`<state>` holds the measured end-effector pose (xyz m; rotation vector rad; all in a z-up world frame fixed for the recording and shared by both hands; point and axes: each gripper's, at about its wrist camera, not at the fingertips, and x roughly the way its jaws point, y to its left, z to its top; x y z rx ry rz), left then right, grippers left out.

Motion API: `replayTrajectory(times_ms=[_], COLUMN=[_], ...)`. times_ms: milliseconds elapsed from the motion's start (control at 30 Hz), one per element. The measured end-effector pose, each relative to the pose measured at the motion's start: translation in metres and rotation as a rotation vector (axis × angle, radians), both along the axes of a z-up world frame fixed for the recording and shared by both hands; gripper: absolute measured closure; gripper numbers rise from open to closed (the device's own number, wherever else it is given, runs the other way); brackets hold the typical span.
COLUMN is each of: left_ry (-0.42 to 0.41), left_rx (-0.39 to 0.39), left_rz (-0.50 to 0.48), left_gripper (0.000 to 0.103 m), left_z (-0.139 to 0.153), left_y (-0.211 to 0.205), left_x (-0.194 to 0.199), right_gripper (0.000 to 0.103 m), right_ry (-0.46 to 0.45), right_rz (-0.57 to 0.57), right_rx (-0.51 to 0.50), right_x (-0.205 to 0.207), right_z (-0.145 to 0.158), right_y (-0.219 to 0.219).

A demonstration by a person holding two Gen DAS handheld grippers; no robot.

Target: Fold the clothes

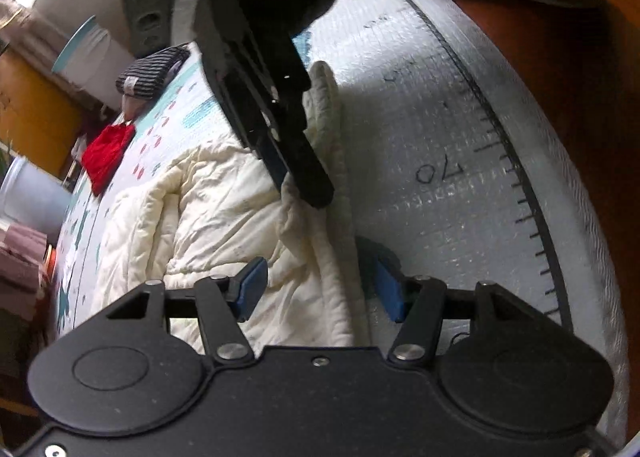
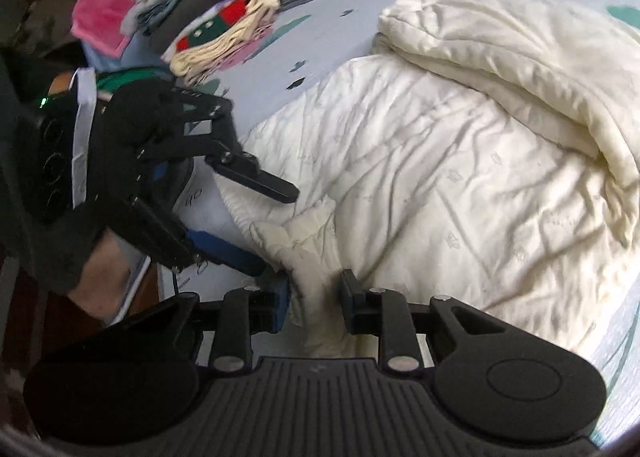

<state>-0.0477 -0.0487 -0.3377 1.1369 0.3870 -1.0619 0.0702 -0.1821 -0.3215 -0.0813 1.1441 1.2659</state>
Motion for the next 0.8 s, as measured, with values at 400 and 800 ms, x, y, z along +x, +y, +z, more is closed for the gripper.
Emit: replayTrajectory(times_ms=[400,800], left_ry=[-0.008,0.590], left_rx=[0.063,-0.308], left_rz=[-0.094,0.322], left_gripper=[0.083,0.087], left_z=[0.002,0.063], left_y=[-0.007,0.033], left_x=[0.015,0.113], right_gripper=[0.054,0.037], right_ry=[0.023,-0.877], right_rz=[-0.006,0.183], right_rx=[-0.005,-0.223], right_x=[0.024,-0.074], right_z=[-0.002,0.026], right_y=[0.011,0.040])
